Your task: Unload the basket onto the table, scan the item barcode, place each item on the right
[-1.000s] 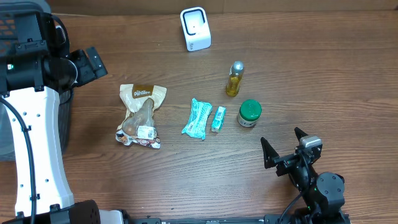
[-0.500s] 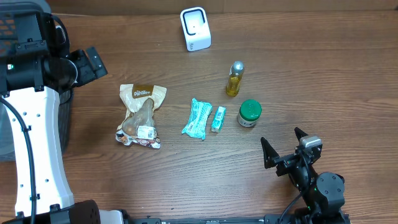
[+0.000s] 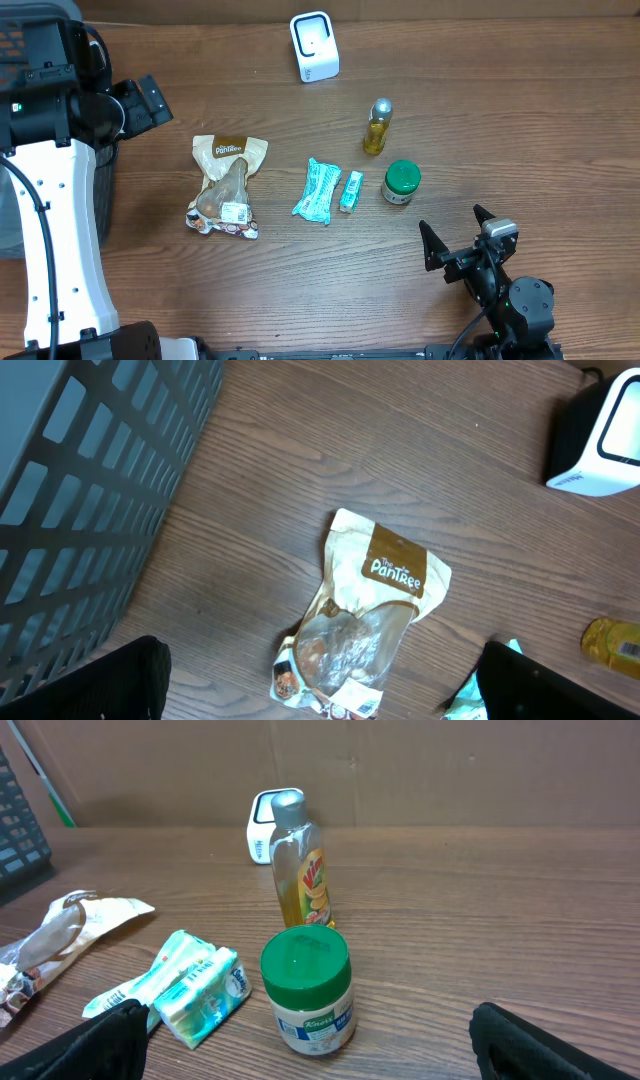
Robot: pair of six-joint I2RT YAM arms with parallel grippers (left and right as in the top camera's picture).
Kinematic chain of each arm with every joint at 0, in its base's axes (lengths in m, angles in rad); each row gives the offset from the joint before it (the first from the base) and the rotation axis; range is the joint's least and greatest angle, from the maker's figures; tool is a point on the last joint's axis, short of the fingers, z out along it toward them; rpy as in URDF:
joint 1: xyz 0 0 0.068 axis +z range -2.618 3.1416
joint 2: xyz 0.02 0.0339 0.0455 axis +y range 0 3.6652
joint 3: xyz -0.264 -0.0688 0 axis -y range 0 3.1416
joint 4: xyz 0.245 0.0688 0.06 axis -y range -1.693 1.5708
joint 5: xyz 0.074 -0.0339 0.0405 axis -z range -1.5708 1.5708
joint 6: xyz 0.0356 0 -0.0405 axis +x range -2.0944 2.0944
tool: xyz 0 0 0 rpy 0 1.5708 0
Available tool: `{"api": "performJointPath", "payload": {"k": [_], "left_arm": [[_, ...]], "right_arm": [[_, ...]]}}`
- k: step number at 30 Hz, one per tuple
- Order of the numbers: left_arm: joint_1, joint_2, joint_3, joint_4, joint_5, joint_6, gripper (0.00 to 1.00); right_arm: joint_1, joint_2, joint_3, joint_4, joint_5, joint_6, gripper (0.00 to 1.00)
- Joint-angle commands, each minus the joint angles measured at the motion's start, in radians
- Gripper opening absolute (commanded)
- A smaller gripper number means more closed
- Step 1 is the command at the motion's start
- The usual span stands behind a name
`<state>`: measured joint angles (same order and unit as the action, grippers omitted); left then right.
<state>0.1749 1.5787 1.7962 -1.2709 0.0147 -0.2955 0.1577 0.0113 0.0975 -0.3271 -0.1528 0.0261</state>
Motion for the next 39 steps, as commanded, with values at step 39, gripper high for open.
{"api": "performJointPath", "payload": {"k": [39], "left_arm": [[0.002,0.003,0.006,0.000,0.003,0.011,1.00]], "right_arm": [[-0.002,0.996,1.581,-0.950,-0.043,-0.045,1.00]]}}
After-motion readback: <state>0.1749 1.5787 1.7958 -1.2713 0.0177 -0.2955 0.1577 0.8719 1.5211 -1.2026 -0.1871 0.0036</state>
